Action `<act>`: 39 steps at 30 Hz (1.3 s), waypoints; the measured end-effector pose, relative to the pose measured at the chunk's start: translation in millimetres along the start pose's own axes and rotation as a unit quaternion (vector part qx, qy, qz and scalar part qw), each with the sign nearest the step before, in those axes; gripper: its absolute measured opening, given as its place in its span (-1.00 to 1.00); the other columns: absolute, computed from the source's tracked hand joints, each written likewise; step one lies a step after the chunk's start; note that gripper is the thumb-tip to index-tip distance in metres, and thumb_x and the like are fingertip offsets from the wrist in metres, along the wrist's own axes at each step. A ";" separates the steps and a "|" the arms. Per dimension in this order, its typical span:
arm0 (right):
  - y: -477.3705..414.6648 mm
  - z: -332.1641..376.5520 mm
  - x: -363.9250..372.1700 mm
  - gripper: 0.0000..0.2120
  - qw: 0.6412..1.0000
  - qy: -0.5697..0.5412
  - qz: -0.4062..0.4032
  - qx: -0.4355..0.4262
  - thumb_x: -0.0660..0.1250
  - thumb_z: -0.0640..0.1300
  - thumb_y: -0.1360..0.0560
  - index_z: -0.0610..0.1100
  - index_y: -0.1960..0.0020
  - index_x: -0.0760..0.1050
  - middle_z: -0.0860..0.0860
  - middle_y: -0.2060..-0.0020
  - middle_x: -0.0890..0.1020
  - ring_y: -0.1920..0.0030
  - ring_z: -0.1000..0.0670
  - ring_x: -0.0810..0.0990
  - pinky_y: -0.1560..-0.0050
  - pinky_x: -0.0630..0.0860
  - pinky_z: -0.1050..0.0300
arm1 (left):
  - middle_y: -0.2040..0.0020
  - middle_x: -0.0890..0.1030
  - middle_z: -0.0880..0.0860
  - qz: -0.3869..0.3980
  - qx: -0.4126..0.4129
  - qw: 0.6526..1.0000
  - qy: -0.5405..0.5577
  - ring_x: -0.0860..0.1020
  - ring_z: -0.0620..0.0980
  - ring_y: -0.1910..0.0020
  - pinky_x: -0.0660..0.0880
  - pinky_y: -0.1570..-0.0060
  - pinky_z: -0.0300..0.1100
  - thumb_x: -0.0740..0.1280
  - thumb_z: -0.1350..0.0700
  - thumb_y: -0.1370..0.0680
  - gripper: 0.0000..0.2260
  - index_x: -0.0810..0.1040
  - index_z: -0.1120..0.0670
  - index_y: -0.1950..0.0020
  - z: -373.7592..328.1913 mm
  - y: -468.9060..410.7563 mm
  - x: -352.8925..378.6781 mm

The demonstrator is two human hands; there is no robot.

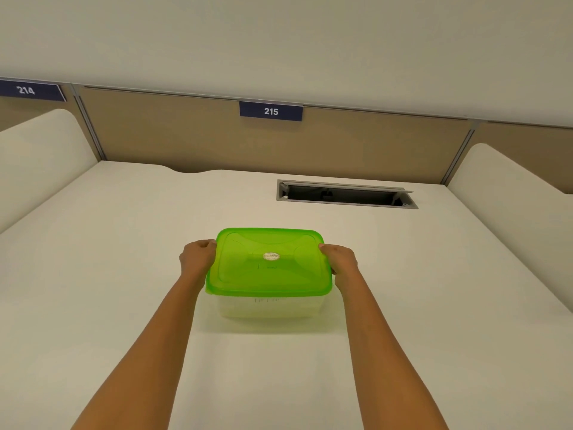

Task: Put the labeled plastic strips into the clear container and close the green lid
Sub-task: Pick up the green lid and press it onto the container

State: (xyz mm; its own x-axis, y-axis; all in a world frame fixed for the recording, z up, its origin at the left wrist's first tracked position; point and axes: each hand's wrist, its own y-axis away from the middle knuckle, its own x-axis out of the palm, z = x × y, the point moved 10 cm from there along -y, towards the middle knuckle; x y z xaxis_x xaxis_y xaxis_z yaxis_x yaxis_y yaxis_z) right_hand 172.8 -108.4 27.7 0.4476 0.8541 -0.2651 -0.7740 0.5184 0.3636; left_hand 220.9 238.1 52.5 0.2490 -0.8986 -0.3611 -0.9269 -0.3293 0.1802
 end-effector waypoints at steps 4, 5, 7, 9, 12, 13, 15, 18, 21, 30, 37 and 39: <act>19.5 -19.5 -5.1 -0.64 0.999 -0.038 0.012 -0.002 0.35 -0.12 -0.50 -0.23 -0.25 0.53 -0.18 -0.15 0.61 -0.13 -0.13 0.55 -0.21 0.47 -0.01 | -0.21 0.60 0.22 -0.029 0.013 0.999 0.005 0.50 0.18 -0.20 0.39 -0.08 -0.11 0.22 0.12 -0.59 -0.71 0.60 0.24 -0.17 12.1 27.8 -9.9; 24.4 -23.8 -6.4 -0.65 0.999 -0.048 0.015 0.000 0.35 -0.13 -0.50 -0.23 -0.25 0.53 -0.19 -0.17 0.60 -0.13 -0.13 0.56 -0.20 0.48 -0.02 | -0.19 0.61 0.23 -0.033 0.013 0.999 0.008 0.50 0.18 -0.16 0.36 -0.02 -0.15 0.22 0.11 -0.59 -0.71 0.61 0.25 -0.16 15.5 34.4 -11.2; 35.6 -30.6 -8.3 -0.67 0.997 -0.072 0.025 0.009 0.36 -0.16 -0.50 -0.23 -0.23 0.54 -0.19 -0.16 0.61 -0.04 -0.08 0.55 -0.10 0.52 0.02 | -0.18 0.61 0.23 -0.038 0.007 0.999 0.018 0.50 0.18 -0.16 0.32 0.00 -0.17 0.23 0.08 -0.59 -0.69 0.61 0.25 -0.15 23.2 45.3 -13.1; 47.0 -38.2 -9.8 -0.66 0.995 -0.095 0.036 0.025 0.37 -0.17 -0.50 -0.24 -0.25 0.52 -0.18 -0.10 0.59 -0.01 -0.04 0.50 0.05 0.52 0.11 | -0.15 0.62 0.24 -0.038 -0.006 0.999 0.032 0.51 0.21 -0.20 0.35 -0.05 -0.15 0.24 0.04 -0.59 -0.68 0.61 0.25 -0.15 31.0 54.5 -14.9; 59.9 -48.5 -9.3 -0.59 0.989 -0.133 0.051 0.040 0.39 -0.20 -0.49 -0.28 -0.30 0.47 -0.13 0.00 0.52 0.16 0.02 0.48 0.14 0.51 0.17 | -0.09 0.62 0.24 -0.030 -0.045 0.995 0.081 0.57 0.20 -0.08 0.43 -0.13 -0.08 0.29 0.01 -0.57 -0.64 0.58 0.26 -0.20 45.0 64.2 -14.8; 63.2 -50.7 -8.8 -0.59 0.986 -0.152 0.053 0.042 0.39 -0.22 -0.48 -0.30 -0.30 0.46 -0.13 0.02 0.52 0.23 0.04 0.46 0.16 0.52 0.19 | -0.07 0.61 0.24 -0.027 -0.059 0.992 0.108 0.58 0.18 -0.01 0.45 -0.15 -0.08 0.31 0.02 -0.55 -0.64 0.57 0.27 -0.20 48.7 67.0 -14.3; 67.7 -55.0 -9.5 -0.58 0.979 -0.194 0.044 0.046 0.40 -0.26 -0.47 -0.34 -0.29 0.46 -0.16 0.04 0.52 0.29 0.04 0.45 0.10 0.57 0.16 | -0.07 0.61 0.22 -0.026 -0.072 0.987 0.142 0.58 0.16 0.07 0.47 -0.18 -0.08 0.35 0.02 -0.53 -0.63 0.57 0.26 -0.20 51.3 71.5 -14.3; 71.0 -56.7 -9.9 -0.58 0.971 -0.233 0.033 0.050 0.41 -0.30 -0.46 -0.38 -0.28 0.46 -0.19 0.06 0.54 0.32 0.03 0.49 -0.05 0.58 0.08 | -0.06 0.63 0.24 -0.035 -0.065 0.988 0.137 0.56 0.13 0.07 0.46 -0.17 -0.07 0.36 0.03 -0.53 -0.64 0.58 0.26 -0.20 47.6 74.6 -16.9; 73.1 -55.2 -8.6 -0.58 0.966 -0.251 0.036 0.052 0.40 -0.32 -0.46 -0.39 -0.29 0.45 -0.23 -0.02 0.56 0.26 -0.02 0.54 -0.13 0.54 0.07 | -0.19 0.60 0.25 -0.045 -0.080 0.986 0.136 0.57 0.21 -0.15 0.48 -0.21 -0.02 0.36 0.05 -0.53 -0.64 0.57 0.26 -0.22 47.5 73.9 -17.6; 74.5 -51.0 -7.7 -0.60 0.963 -0.260 0.034 0.062 0.40 -0.35 -0.45 -0.39 -0.26 0.47 -0.28 -0.10 0.59 0.33 -0.02 0.52 0.05 0.62 0.08 | -0.04 0.63 0.23 -0.050 -0.087 0.990 0.099 0.58 0.21 -0.08 0.47 -0.02 -0.07 0.32 0.05 -0.56 -0.65 0.56 0.28 -0.22 40.5 75.7 -16.6; 72.6 -44.1 -12.6 -0.60 0.985 -0.169 0.019 0.013 0.42 -0.19 -0.47 -0.32 -0.25 0.50 -0.16 0.02 0.55 0.15 -0.06 0.50 -0.23 0.53 -0.03 | 0.24 0.51 0.10 -0.050 -0.032 0.997 0.055 0.47 0.14 0.06 0.33 0.08 -0.11 0.17 -0.01 -0.62 -0.65 0.56 0.18 0.20 38.3 76.8 -10.5; 72.9 -44.6 -14.9 -0.61 0.990 -0.139 0.019 -0.002 0.41 -0.13 -0.47 -0.29 -0.24 0.52 -0.16 0.01 0.59 0.01 -0.09 0.53 -0.27 0.49 -0.07 | 0.36 0.39 0.02 -0.057 -0.027 0.997 0.037 0.37 0.09 0.11 0.30 0.11 -0.10 0.11 -0.02 -0.63 -0.61 0.35 0.04 0.39 40.4 76.8 -10.4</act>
State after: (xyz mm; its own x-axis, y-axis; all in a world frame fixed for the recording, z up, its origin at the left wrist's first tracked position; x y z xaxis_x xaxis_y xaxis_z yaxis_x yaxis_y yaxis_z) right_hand 89.7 -85.2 18.3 0.5236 0.8520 0.0041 -0.7941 0.4863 0.3645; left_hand 135.8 233.9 33.0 0.3733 -0.8729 -0.3140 -0.8755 -0.4435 0.1920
